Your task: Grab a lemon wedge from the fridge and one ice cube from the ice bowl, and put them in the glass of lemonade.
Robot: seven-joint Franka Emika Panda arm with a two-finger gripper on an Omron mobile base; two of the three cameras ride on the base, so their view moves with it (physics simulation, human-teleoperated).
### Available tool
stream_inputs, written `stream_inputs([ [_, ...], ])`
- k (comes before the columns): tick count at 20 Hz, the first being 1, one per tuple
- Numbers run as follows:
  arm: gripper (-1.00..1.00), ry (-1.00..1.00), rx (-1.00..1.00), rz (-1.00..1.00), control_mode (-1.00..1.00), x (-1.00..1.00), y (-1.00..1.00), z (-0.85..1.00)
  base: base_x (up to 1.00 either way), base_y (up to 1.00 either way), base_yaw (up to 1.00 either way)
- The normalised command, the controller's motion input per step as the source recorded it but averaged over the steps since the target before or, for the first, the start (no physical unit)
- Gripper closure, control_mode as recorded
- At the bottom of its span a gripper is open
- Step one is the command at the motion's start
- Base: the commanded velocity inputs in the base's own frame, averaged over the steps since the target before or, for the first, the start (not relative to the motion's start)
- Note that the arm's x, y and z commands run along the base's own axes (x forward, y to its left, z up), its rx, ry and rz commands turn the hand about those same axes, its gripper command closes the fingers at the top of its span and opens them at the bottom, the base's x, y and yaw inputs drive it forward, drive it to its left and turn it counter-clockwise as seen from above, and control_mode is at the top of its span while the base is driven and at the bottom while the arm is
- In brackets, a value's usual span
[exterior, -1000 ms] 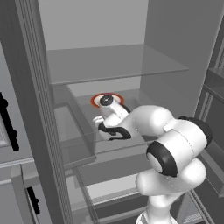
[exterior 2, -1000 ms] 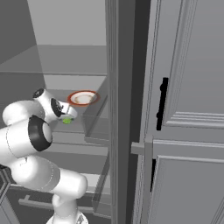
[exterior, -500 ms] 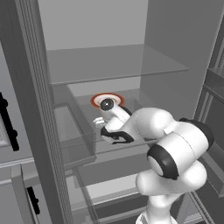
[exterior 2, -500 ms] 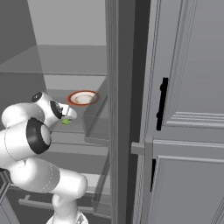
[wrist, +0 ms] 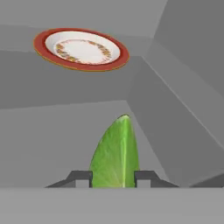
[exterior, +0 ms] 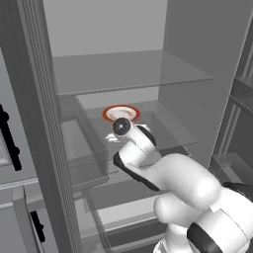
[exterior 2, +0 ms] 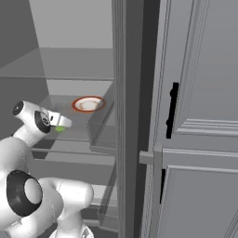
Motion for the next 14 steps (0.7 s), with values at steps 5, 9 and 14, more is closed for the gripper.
stream_inputs([
  [5,1.00,-0.07,0.18,-0.09,-1.00,-1.00,-0.23,1.00,0.00,0.00,0.00],
  [9,1.00,0.07,0.27,-0.05,-1.00,-1.00,-0.35,0.93,0.00,0.00,0.00],
  [14,1.00,0.14,0.17,-0.01,-1.00,-1.00,-0.21,0.27,0.00,0.00,0.00],
])
